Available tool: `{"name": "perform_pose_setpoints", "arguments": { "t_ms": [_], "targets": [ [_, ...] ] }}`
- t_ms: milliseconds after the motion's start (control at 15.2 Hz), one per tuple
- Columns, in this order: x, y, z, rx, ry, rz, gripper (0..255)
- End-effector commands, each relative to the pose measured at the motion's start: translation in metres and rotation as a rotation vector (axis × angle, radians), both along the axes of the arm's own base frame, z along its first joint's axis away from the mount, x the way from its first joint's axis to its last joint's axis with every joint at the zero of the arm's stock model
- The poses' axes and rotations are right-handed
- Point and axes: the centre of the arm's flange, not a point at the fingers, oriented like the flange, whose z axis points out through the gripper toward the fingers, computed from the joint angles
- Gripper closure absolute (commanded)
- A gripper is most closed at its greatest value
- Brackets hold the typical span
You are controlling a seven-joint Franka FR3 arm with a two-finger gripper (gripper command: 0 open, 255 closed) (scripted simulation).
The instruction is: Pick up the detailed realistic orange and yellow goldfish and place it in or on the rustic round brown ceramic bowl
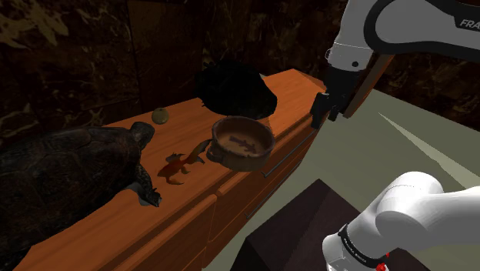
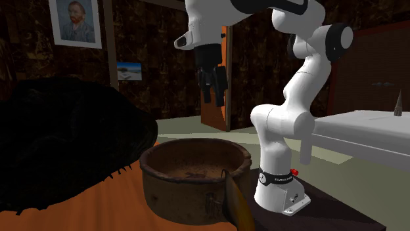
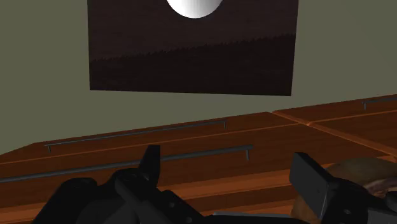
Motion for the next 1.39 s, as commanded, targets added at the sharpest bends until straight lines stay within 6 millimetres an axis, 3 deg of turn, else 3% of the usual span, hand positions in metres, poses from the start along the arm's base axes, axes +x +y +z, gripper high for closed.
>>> {"name": "perform_pose_setpoints", "arguments": {
  "t_ms": [0,660,1320],
  "targets": [
    [0.000,0.000,0.000,0.000,0.000,0.000,0],
    [0.082,0.101,-0.017,0.004,-0.035,0.386,0],
    [0.120,0.225,-0.031,0.009,-0.071,0.772,0]
  ]
}}
